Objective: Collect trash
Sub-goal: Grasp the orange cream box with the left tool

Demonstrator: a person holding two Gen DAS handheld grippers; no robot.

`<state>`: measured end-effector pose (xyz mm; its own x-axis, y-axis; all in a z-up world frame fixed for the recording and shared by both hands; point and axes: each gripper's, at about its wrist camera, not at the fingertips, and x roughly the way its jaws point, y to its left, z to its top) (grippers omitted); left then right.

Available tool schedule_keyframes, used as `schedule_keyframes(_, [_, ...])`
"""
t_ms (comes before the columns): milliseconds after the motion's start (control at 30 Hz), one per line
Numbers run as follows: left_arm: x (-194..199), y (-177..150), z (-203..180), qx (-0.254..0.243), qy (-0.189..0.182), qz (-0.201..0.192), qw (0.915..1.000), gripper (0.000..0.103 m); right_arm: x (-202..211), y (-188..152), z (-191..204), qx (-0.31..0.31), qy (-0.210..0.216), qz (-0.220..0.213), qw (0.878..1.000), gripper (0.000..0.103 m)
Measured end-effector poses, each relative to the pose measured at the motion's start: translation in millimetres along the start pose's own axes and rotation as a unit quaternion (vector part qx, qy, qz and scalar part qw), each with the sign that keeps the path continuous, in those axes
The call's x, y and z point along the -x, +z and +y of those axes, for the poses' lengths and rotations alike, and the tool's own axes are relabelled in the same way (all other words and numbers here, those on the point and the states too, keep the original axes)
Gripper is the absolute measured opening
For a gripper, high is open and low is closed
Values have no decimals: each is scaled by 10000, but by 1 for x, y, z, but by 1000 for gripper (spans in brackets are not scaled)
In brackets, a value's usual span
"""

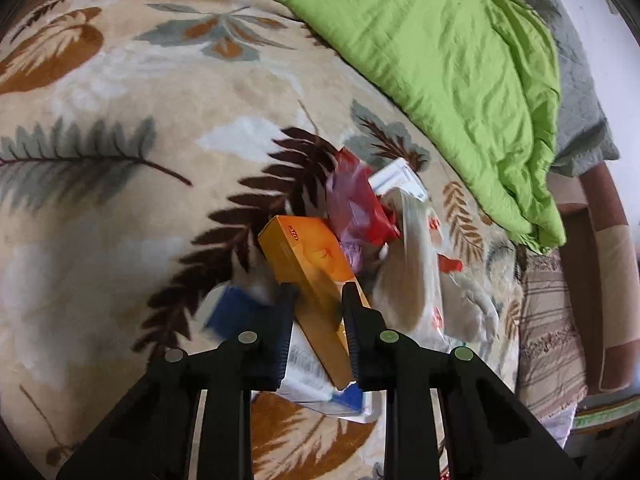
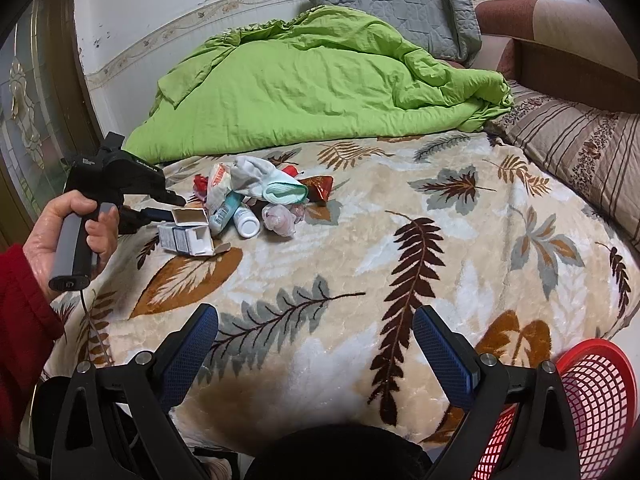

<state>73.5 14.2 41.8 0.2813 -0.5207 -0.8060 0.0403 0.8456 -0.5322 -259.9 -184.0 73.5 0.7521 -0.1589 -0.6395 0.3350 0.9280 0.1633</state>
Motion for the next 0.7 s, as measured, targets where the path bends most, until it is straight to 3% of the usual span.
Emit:
schedule_keyframes(133, [0, -7, 1, -117, -7, -40, 9999, 19, 0, 0, 0, 6, -3, 6, 10000, 100])
schedule_keyframes(267, [12, -10, 0, -222, -219, -153, 9994, 4, 0, 0, 0, 21, -20, -15, 10000, 100])
schedule_keyframes(433, [15, -12, -3, -343, -228, -108, 9991, 3, 1, -1, 1, 11, -24, 16, 10000, 100])
schedule_keyframes(500, [13, -11, 2, -151, -168, -66, 9997, 8, 1, -1, 3, 42, -34, 8, 10000, 100])
schedule_keyframes(633, [7, -8, 8, 117, -179, 52, 9998, 56, 2, -2, 4, 43, -38, -6, 10000, 100])
schedule_keyframes(700, [8, -8, 5, 95, -172, -12, 9998, 57, 2, -1, 2, 3, -25, 5, 10000, 100])
